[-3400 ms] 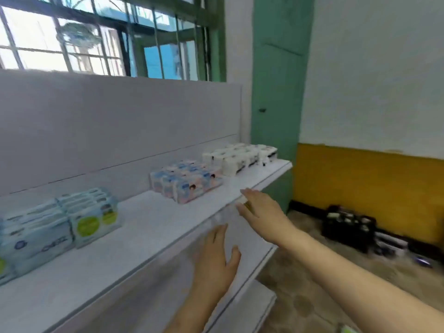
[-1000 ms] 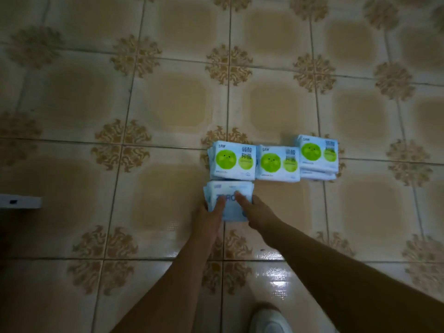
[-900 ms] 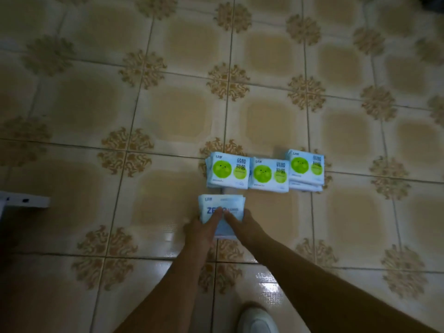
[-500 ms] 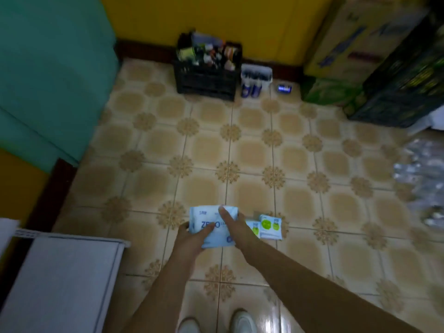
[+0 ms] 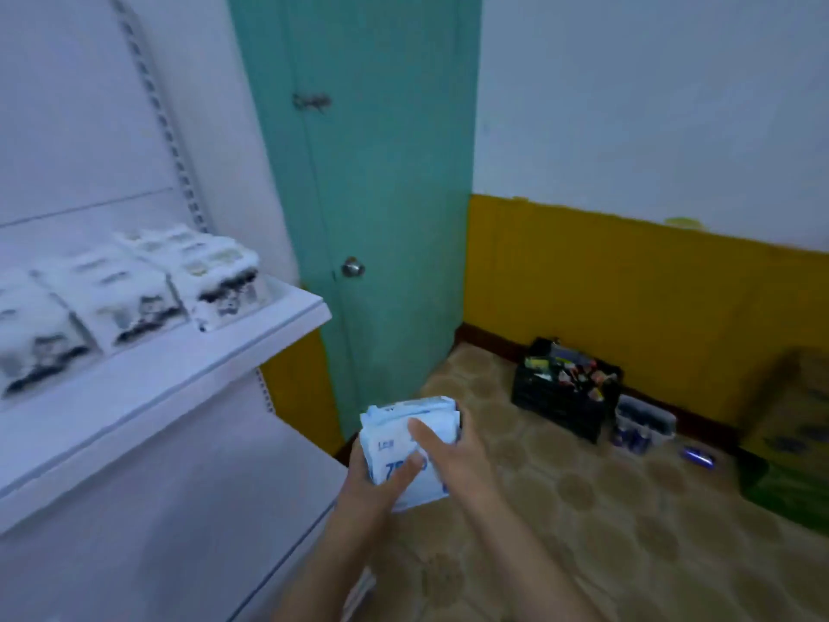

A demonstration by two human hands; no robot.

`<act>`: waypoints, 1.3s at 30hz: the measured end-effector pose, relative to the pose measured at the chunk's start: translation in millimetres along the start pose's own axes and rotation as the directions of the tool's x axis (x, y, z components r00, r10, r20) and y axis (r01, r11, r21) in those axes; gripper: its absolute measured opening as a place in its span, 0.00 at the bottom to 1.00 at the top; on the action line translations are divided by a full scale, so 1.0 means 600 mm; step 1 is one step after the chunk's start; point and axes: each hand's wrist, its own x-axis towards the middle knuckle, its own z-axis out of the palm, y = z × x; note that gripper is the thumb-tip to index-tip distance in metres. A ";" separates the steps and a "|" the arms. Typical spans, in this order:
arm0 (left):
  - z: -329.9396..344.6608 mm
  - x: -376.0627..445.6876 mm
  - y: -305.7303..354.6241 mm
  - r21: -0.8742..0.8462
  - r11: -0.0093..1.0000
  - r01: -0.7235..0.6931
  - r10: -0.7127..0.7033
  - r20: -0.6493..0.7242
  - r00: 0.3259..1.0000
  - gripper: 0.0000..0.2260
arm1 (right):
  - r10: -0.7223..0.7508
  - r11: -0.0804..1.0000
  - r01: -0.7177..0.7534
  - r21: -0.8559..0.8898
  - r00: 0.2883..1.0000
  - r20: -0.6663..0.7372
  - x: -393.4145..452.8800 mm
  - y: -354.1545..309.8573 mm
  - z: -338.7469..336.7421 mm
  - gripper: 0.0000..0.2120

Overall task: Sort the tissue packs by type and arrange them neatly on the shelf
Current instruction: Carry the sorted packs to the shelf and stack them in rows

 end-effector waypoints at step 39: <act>-1.069 -1.014 0.254 0.289 0.952 -0.099 0.304 -0.863 0.402 0.25 | -0.355 0.842 0.471 0.263 0.117 0.927 -0.947 -0.174 1.073 0.30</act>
